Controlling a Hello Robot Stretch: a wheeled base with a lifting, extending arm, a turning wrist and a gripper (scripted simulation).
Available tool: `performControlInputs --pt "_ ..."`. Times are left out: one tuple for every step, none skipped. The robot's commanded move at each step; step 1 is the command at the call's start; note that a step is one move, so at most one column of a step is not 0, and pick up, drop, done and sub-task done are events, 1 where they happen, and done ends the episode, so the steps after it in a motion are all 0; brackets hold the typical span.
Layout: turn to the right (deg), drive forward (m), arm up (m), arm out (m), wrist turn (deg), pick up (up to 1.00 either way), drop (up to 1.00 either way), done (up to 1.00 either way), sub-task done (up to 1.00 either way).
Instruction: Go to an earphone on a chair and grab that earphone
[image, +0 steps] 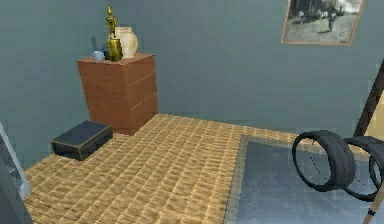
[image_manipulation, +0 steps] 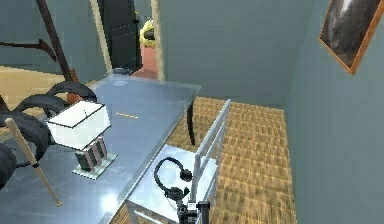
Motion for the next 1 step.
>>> performControlInputs --pt "0.0 0.0 0.0 0.0 0.0 0.0 0.0 1.0 0.0"
